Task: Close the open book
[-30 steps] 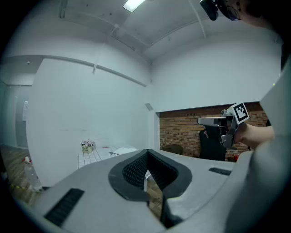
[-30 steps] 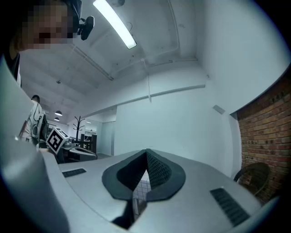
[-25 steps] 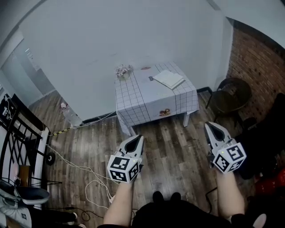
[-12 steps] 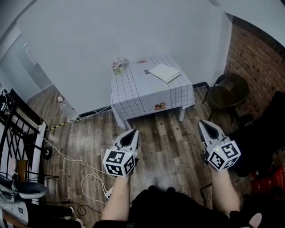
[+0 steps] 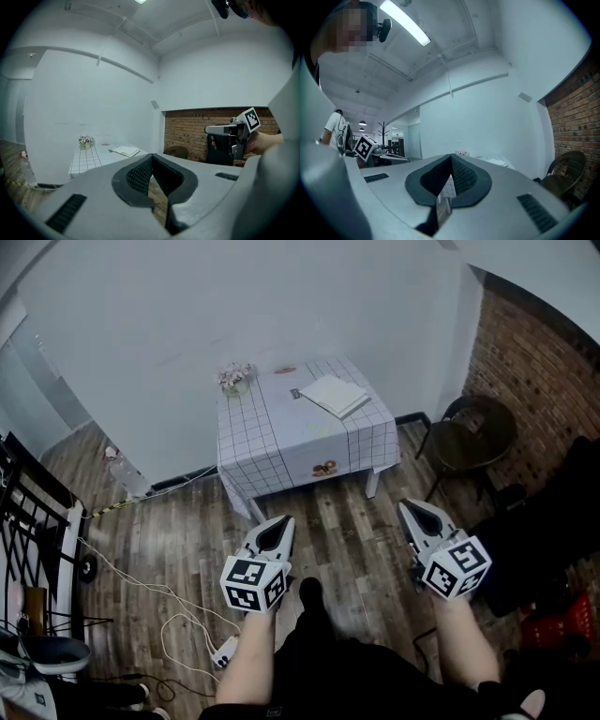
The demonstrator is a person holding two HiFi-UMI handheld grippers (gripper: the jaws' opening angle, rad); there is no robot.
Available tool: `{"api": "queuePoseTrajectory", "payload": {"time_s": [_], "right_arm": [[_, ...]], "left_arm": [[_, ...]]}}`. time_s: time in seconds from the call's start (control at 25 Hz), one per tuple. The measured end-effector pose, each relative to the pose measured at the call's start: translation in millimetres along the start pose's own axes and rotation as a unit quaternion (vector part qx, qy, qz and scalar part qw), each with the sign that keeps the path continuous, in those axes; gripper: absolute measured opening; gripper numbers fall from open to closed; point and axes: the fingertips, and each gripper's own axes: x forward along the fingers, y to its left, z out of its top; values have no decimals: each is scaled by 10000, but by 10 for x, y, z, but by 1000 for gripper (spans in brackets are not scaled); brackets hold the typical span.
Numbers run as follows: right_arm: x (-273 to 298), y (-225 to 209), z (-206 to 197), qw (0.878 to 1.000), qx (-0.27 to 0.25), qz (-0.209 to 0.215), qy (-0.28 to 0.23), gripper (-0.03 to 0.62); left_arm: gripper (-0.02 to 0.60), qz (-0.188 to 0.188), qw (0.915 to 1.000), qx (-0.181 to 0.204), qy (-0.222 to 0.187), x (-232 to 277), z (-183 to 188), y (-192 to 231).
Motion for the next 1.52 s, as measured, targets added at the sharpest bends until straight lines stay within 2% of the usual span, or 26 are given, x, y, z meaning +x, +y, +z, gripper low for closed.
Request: {"api": "queuePoseTrajectory", "payload": {"time_s": [0.32,0.6,0.92,1.24,1.52], "right_arm": [[774,-483,-44,9996,3,-180,196,-2],[1908,-760,-100,9986,73,-279,452,-2],[3057,-927,-99,9972,129,-413,601,-2],[3421,-1286,-426,9930,443,-648,879,-2],[3712,-1962,-699,9880,926,-794,949,-2]], "left_arm": [[9,-266,9996,67,-26,872,106,547],[9,-462,9988,177,26,1612,299,1384],[9,-966,9939,436,319,2319,386,2129],[9,-1234,9885,596,634,2929,300,2466],[9,-1425,9831,742,881,3622,291,2494]]}}
